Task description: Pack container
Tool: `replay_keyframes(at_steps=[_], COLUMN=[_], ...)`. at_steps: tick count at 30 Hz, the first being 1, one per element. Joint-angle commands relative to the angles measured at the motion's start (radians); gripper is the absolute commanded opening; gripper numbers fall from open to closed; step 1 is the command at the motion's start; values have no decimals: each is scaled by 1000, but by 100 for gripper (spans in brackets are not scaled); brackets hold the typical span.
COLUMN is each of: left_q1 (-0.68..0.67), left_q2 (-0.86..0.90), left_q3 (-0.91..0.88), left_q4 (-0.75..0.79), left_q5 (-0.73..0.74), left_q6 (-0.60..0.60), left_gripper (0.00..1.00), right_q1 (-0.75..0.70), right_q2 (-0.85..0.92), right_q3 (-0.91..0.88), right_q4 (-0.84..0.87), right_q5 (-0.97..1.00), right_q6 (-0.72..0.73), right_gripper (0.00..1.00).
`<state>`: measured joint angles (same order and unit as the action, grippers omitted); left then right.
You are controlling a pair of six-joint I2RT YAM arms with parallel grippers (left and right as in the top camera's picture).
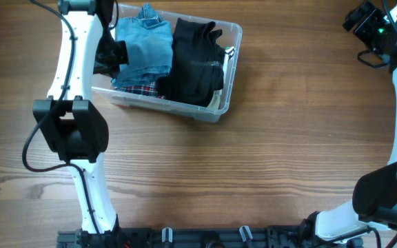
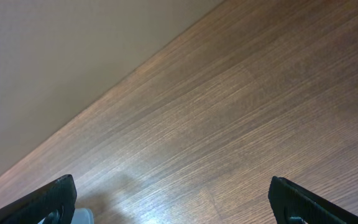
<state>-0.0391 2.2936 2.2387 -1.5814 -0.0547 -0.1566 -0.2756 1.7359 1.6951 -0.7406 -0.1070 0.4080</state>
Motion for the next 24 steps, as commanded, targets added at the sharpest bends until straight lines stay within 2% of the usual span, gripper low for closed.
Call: replay_keyframes(at_steps=[1,8,14,24], left_q1=[2,-45,-81,-172], left_q2=[6,-4,-22,-22], left_q3=[-89,-101,-101,-101], left_q4=[23,-99,-104,-105], left_q5=[13,-26,-23,60], left_q6=[-35,-31,-35,-34], left_gripper=[4,4,5,5], right_q1=[4,4,4,4], right_q2=[9,9,9,9], right_q3=[11,11,11,11], right_q4=[1,2,2,2], right_q5=[10,10,10,10], right_q6=[14,14,13,14], right_gripper=[100,100,100,100])
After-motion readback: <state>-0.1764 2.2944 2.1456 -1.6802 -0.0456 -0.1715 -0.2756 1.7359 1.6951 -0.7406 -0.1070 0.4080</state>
